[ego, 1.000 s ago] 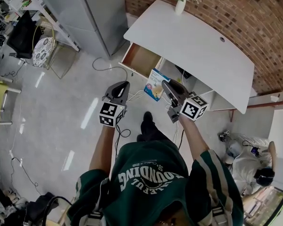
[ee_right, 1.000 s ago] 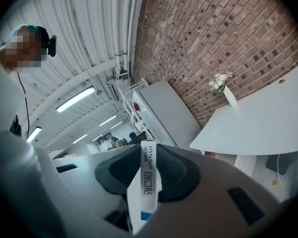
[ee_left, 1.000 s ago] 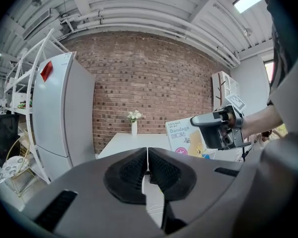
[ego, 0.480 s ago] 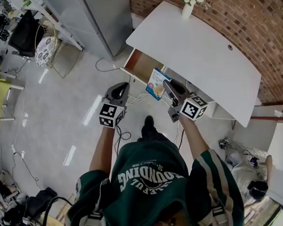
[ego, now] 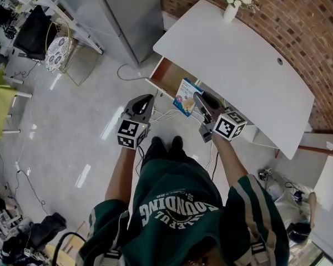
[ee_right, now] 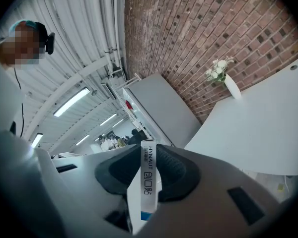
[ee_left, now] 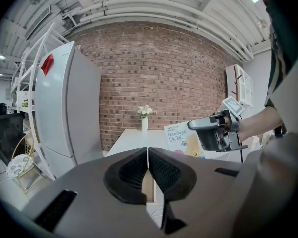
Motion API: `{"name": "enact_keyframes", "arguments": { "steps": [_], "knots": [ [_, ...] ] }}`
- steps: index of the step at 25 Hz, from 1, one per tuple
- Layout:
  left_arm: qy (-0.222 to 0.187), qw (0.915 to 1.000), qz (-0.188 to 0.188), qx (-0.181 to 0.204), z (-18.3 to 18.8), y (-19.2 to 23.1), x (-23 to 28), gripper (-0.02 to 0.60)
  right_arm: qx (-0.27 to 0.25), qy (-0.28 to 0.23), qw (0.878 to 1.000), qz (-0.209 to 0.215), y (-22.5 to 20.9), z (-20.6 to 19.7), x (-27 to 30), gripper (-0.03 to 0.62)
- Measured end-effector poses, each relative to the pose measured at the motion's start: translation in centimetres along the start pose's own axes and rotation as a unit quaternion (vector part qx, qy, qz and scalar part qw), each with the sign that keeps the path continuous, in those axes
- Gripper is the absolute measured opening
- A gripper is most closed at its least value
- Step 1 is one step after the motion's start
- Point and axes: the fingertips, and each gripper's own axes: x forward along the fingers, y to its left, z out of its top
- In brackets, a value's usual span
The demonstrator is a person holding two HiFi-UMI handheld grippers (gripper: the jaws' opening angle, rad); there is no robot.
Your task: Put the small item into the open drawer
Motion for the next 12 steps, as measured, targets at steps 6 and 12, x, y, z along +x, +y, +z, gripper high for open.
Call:
{"name": "enact_keyframes", "arguments": {
  "steps": [6,12],
  "knots": [
    [-0.002,1.0000,-0.006,-0.006,-0.1,1.5,1.4,0.021,-0.004,0.008,1.000,-0.006,-0.8,-0.1,1.7,0.112],
    [-0.004,0.9996,-0.022,-0.016,-1.5,3.4,2.8,0.020,-0.004,0.012,1.000,-0.024,-1.9,-0.8,4.0,0.110]
  ]
}}
